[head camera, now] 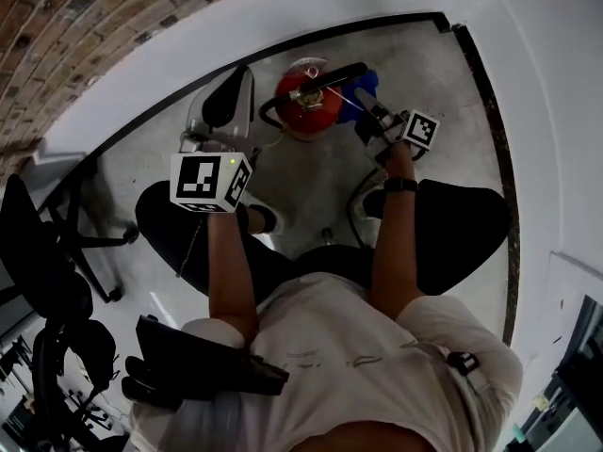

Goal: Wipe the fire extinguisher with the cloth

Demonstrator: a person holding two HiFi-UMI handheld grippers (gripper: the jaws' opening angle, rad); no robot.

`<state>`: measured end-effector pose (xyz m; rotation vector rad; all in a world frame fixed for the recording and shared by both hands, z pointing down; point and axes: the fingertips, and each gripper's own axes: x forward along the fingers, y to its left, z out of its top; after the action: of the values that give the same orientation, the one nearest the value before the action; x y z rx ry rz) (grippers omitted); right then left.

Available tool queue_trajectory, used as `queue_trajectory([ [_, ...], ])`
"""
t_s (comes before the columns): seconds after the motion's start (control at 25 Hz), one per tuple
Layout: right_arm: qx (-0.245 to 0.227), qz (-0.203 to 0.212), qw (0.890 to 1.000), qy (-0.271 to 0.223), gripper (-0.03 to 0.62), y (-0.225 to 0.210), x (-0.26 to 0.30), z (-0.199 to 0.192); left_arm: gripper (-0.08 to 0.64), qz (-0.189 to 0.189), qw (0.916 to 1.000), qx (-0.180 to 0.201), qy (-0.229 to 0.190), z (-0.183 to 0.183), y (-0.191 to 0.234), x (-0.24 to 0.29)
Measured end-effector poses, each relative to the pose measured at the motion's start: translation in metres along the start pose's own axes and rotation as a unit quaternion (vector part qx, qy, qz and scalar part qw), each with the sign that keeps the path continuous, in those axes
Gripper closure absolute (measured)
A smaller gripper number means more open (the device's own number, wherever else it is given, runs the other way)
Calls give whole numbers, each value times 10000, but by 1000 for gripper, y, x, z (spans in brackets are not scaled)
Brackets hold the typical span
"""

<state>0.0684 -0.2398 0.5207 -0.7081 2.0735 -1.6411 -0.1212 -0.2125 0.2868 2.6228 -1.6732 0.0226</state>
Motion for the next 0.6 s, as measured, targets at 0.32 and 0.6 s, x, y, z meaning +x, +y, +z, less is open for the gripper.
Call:
queue_trajectory([
  [0.32, 576, 1382, 9812, 1217, 523, 72, 42, -1, 560, 53, 9996, -159, -227, 12, 5, 5],
  [0.6, 585, -431, 9859, 1504, 523, -74, 41, -40, 560, 6, 9998, -184, 14, -7, 4, 7],
])
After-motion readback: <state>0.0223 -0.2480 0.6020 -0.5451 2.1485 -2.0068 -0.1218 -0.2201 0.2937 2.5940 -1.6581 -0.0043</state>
